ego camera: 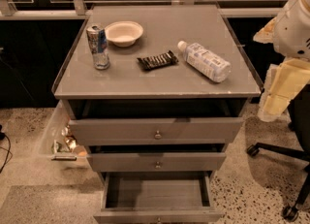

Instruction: Close bottom drawer

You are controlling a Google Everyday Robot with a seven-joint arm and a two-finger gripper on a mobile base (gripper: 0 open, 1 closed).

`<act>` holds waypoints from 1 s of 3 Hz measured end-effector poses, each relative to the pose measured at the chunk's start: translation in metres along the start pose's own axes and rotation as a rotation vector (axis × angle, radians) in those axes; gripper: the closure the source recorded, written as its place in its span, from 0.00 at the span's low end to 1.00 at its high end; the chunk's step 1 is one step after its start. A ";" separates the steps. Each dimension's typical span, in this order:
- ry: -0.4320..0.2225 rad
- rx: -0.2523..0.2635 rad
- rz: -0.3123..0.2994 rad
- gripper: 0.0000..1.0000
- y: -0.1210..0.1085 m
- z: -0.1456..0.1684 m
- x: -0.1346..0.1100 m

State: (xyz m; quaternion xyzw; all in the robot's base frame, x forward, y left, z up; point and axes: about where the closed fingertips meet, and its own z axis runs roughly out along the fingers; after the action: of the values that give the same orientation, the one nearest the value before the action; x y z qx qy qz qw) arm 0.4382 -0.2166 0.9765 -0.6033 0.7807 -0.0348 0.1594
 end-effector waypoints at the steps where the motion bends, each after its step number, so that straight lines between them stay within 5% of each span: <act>1: 0.000 0.000 0.000 0.00 0.000 0.000 0.000; 3: -0.034 -0.038 -0.002 0.00 0.029 0.050 0.024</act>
Offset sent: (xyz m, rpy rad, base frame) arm -0.0102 -0.0086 -0.0419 0.0423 0.0376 0.0281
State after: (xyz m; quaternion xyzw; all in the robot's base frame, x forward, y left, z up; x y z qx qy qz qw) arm 0.4207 -0.2249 0.9173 -0.6075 0.7777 -0.0098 0.1614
